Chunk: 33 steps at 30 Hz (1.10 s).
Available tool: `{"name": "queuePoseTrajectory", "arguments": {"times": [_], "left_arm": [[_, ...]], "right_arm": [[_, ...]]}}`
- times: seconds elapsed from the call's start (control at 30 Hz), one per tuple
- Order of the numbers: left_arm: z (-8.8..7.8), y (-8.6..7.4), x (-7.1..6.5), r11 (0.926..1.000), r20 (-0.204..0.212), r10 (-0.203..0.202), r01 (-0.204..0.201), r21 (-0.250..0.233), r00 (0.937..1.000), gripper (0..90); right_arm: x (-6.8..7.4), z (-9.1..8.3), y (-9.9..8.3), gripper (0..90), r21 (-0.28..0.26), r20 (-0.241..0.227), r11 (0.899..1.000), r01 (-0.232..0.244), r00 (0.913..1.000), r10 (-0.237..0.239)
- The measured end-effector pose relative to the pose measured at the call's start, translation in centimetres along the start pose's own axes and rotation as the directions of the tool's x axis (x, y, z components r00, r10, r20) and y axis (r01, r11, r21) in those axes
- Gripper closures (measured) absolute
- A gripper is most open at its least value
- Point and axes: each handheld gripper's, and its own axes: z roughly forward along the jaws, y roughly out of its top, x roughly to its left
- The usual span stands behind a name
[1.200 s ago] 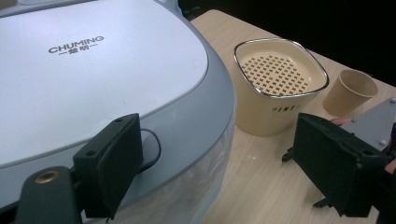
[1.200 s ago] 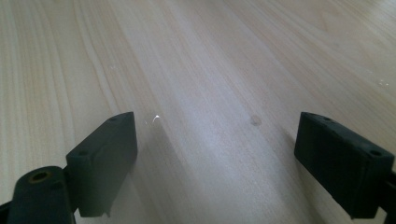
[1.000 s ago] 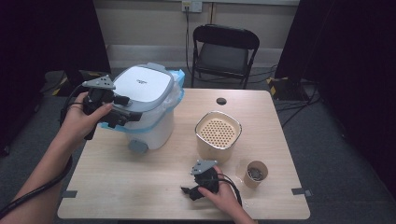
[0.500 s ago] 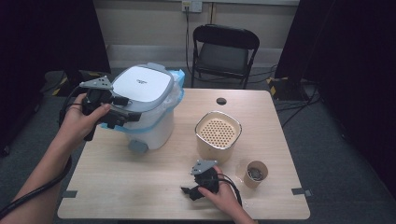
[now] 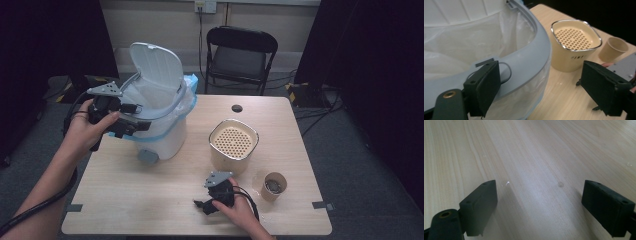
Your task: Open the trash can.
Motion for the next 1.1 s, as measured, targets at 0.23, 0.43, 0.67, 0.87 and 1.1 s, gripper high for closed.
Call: {"name": "queuePoseTrajectory", "arguments": {"times": [0.23, 0.43, 0.67, 0.87, 1.1], "left_arm": [[-0.5, -0.6, -0.7, 1.0, 0.03, 0.002, -0.002, 0.0, 0.9995, 15.7], [-0.5, -1.5, -1.6, 1.0, 0.077, 0.006, -0.005, -0.007, 0.997, 15.8], [0.6, -3.8, -2.2, 0.9998, 0.1, -0.005, 0.003, 0.02, 0.995, 15.8], [1.1, -4.9, -2.5, 0.9998, 0.104, -0.009, 0.007, 0.021, 0.9945, 15.8], [2.6, -7.0, -3.0, 0.9996, 0.118, -0.016, 0.013, 0.025, 0.9929, 15.8]], "right_arm": [[0.0, 0.0, 0.0, 12.6, 0.002, 0.0, 1.0, 0.004, 1.0, -0.004], [0.0, 0.0, 0.0, 12.6, 0.0, 0.001, 1.0, 0.002, 1.0, -0.002], [0.0, 0.0, 0.0, 12.6, 0.0, 0.001, 1.0, 0.006, 1.0, -0.006], [0.0, 0.0, 0.0, 12.6, 0.001, 0.001, 1.0, 0.004, 1.0, -0.004], [0.0, 0.0, 0.0, 12.6, 0.003, 0.002, 1.0, -0.002, 1.0, 0.002]]}}
